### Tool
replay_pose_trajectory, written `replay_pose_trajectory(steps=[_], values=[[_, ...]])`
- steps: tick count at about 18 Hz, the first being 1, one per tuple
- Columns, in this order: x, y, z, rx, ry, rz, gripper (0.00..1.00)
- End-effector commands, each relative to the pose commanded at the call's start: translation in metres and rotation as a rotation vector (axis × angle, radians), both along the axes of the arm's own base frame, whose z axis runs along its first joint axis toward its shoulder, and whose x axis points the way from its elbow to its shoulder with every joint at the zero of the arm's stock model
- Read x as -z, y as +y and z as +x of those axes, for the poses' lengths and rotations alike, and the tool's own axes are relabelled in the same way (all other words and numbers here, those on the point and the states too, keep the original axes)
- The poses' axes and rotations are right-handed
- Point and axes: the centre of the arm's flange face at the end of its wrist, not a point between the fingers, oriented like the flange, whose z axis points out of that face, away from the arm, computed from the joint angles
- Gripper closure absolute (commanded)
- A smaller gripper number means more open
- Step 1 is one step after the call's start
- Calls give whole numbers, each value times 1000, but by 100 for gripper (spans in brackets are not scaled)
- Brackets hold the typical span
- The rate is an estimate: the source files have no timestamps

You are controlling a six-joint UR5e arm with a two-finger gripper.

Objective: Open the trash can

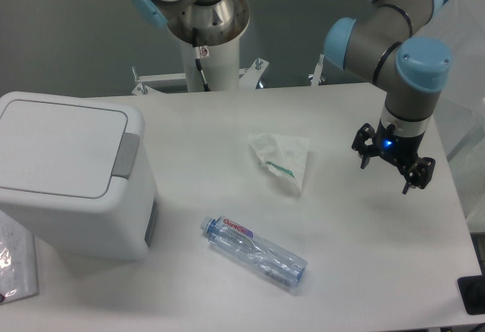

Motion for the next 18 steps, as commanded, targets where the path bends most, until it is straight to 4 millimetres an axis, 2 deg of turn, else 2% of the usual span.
replay_pose_trajectory(steps=[6, 8, 10, 16, 18], values=[[-9, 2, 3, 4, -1, 40, 0], [-8, 4, 2, -82, -35, 94, 0], [-16, 8, 2, -196, -58, 143, 0], [-37, 34, 7, -425, -198, 343, 0], [-46, 59, 23, -413, -207, 347, 0]])
